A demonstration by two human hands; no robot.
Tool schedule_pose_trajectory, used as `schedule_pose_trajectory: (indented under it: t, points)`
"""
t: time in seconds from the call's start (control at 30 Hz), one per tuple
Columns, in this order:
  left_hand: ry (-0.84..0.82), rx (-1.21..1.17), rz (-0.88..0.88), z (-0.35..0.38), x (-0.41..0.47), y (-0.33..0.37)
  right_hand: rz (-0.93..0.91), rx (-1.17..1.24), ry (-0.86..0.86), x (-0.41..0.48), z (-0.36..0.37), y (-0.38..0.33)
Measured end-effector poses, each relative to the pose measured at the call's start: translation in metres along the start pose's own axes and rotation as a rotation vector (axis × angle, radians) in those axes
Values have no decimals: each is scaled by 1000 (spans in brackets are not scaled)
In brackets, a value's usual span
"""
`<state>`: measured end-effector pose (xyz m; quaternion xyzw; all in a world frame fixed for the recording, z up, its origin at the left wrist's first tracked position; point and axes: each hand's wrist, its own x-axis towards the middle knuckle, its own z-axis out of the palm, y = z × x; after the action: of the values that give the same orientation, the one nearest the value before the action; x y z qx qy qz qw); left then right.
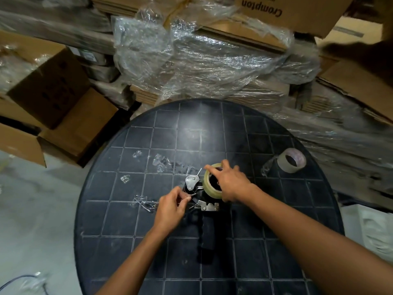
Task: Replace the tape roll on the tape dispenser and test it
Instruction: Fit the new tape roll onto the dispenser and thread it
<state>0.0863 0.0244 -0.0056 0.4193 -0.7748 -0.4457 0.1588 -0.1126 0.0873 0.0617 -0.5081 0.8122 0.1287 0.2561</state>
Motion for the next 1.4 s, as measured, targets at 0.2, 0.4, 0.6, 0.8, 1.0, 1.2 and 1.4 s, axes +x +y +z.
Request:
schedule_pose_trajectory:
  t: [0.2,0.4,0.6,0.8,1.0,1.2,1.4]
  points:
    - [-55,44,24,1,5,3,10,-3,-12,-2,1,4]
    - [-83,58,80,7,10,5,52,6,-17,-5,5,13]
    - [-54,55,61,8,14,1,45,31,-9,-1,9,15]
    - [-33,46,28,11,16,-5,40,14,-17,6,11,16]
    - [-93,97,10,14,19,-13,50,-31,-52,18,16,7]
    - [-93,120,0,20,21,-24,60,57,-16,23,35,11]
    - [-125,137,4,25,21,-28,50,103,-26,24,49,14]
